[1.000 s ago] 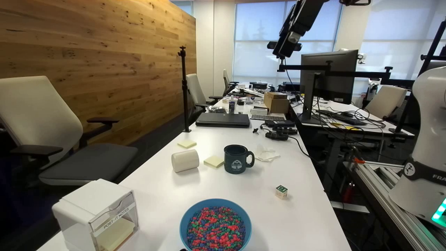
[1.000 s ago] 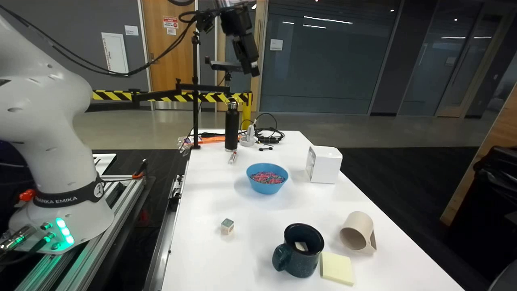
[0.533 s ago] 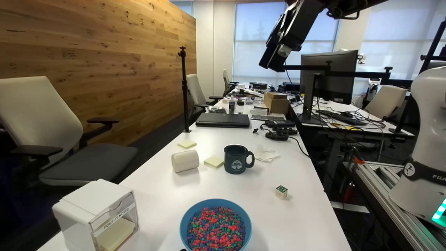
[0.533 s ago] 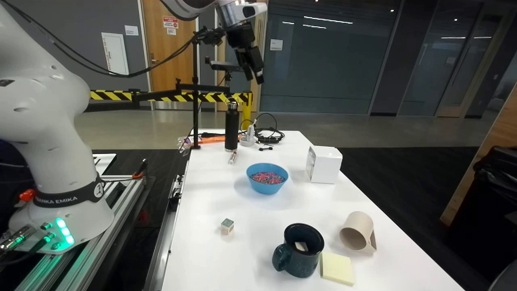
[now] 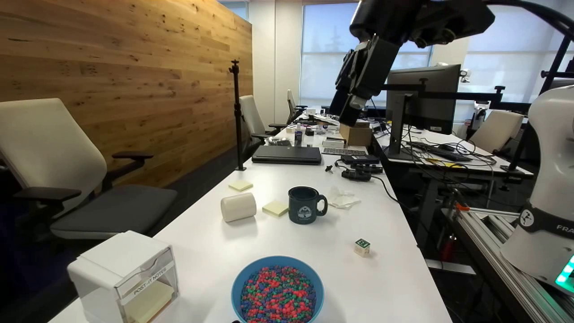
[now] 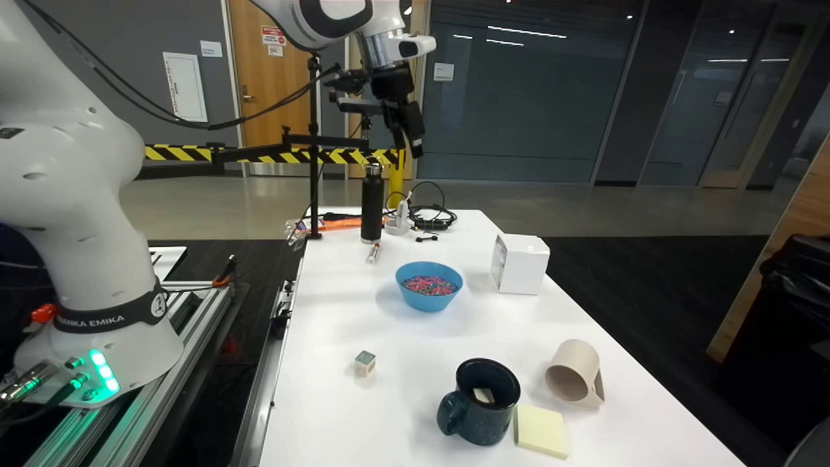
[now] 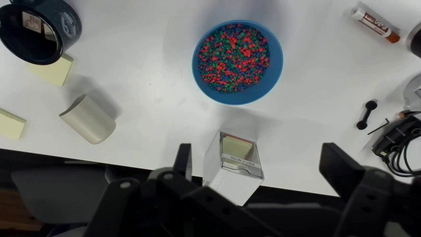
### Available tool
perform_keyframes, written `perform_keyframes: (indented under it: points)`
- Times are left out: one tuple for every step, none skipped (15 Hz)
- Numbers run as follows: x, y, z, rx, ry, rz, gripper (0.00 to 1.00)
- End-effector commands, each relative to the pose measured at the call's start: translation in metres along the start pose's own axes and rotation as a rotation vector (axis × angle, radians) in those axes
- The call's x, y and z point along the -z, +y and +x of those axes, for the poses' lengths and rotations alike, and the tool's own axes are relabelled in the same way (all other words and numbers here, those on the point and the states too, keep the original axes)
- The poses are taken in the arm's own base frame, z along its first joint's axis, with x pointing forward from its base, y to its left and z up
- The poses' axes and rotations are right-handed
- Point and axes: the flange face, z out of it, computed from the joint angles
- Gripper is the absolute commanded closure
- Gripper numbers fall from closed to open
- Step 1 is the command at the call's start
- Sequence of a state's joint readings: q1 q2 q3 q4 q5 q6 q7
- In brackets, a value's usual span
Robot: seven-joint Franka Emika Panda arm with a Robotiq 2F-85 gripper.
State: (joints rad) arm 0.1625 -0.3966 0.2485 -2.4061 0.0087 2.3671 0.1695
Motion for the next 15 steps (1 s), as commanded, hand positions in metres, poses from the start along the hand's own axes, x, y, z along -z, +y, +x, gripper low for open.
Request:
perform_keyframes:
  points:
    - [-0.012, -0.003, 0.008, -0.020, -0.009, 0.009, 0.00]
    - [-0.010, -0.002, 0.009, -0.018, -0.016, 0.014, 0.00]
    - [-0.012, 0.000, 0.002, 0.000, -0.021, 0.004, 0.00]
    - [-0.014, 0.000, 0.003, 0.000, -0.025, 0.005, 0.00]
    - [-0.014, -0.001, 0.003, 0.000, -0.025, 0.005, 0.00]
    - [-0.014, -0.001, 0.004, 0.000, -0.024, 0.006, 0.00]
    - [-0.013, -0.001, 0.004, 0.000, -0.023, 0.006, 0.00]
    - [-0.013, -0.001, 0.004, 0.000, -0.022, 0.006, 0.00]
    - [-0.015, -0.002, 0.005, -0.010, -0.022, 0.023, 0.00]
    - [-0.027, -0.005, 0.012, -0.069, -0.018, 0.051, 0.00]
    - [-0.034, -0.009, 0.017, -0.084, -0.009, 0.059, 0.00]
    - [-0.046, -0.016, 0.028, -0.122, 0.015, 0.066, 0.00]
    - [-0.054, -0.021, 0.034, -0.150, 0.043, 0.062, 0.00]
    - [-0.062, -0.027, 0.041, -0.179, 0.079, 0.069, 0.00]
    - [-0.072, -0.034, 0.049, -0.198, 0.109, 0.082, 0.00]
